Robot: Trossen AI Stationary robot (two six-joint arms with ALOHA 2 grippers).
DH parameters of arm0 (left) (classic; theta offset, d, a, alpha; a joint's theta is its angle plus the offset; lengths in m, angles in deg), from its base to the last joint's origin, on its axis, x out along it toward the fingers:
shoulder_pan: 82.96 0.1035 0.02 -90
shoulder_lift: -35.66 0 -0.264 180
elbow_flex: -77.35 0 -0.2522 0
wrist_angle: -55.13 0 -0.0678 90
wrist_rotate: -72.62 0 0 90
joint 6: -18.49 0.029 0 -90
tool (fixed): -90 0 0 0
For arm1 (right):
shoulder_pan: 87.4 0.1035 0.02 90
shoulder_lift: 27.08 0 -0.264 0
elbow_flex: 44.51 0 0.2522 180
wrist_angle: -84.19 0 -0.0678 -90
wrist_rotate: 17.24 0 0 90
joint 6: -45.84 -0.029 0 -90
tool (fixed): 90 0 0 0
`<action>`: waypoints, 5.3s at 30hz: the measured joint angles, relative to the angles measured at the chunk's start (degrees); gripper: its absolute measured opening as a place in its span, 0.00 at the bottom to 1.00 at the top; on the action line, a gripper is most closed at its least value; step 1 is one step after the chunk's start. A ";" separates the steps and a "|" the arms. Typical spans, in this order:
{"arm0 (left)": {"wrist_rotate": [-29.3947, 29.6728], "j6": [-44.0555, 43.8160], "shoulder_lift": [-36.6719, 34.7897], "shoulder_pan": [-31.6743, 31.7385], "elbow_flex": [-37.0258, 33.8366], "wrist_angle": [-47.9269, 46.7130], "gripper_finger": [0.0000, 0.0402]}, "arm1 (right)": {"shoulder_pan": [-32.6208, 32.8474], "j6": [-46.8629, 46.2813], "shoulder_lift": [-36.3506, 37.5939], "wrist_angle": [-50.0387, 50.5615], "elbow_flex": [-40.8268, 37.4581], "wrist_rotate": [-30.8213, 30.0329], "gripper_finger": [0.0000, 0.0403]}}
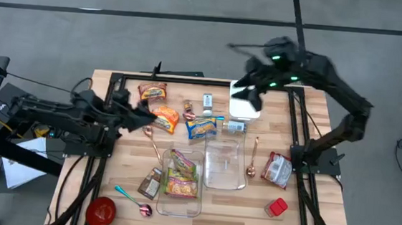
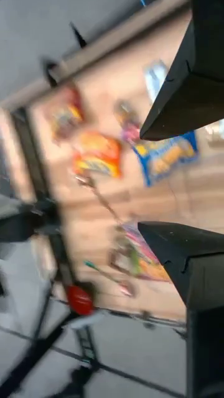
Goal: Pick & Place Food Item
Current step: Put the green noodle pack into the left transparent bin, then put the orange noodle pack into the left transparent bin
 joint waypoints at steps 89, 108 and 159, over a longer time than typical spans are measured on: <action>21.44 14.51 -18.85 0.07 -0.02 -32.22 0.23 | 32.57 -35.28 -38.47 -9.00 -0.74 -29.50 0.00; 14.57 13.19 -18.11 0.04 0.00 -34.66 0.23 | 44.01 -47.83 -15.09 0.32 -0.11 -61.61 0.00; -12.49 4.91 34.25 50.40 -0.46 -47.42 0.57 | 37.64 -38.84 15.27 13.25 -0.61 -80.07 0.13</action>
